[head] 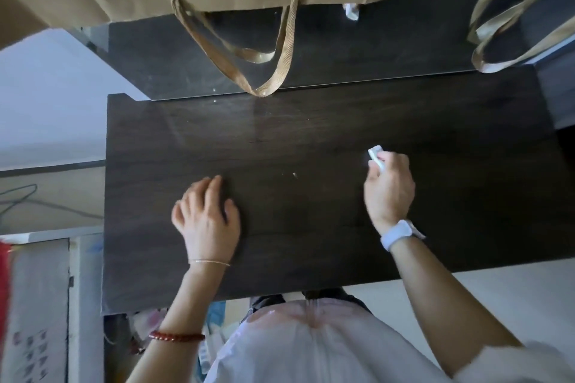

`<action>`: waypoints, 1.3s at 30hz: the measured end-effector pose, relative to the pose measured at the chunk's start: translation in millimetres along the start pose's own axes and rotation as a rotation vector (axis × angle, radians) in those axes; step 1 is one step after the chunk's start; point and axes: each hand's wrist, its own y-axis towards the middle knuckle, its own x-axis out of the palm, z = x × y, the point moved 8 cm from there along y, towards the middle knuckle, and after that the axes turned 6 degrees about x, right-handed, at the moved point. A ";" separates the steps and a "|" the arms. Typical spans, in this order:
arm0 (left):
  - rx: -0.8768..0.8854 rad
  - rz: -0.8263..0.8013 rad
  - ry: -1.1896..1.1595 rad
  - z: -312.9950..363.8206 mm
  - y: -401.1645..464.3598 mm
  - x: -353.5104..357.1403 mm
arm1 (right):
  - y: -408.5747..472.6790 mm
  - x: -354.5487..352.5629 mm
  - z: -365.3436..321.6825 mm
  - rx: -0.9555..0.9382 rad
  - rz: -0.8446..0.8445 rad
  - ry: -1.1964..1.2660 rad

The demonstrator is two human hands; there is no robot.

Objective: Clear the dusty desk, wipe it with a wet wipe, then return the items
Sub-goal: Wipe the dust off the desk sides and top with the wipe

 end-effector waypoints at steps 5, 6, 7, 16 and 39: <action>-0.210 -0.047 0.038 -64.0 0.0 -13.8 | -139.3 63.7 -96.2 -0.733 -0.406 0.023; -0.231 -0.071 0.045 -72.9 0.7 -14.2 | -143.2 63.0 -95.5 -0.814 -0.425 0.026; -0.252 -0.096 0.056 -81.4 0.3 -13.3 | -125.6 59.2 -88.2 -0.785 -0.404 0.016; -0.303 -0.214 0.105 -104.7 -7.2 -6.7 | -183.1 73.6 -117.4 -0.888 -0.474 0.069; -0.329 -0.208 0.081 -107.4 -3.6 -9.8 | -87.6 103.4 -168.7 -0.818 -0.368 -0.190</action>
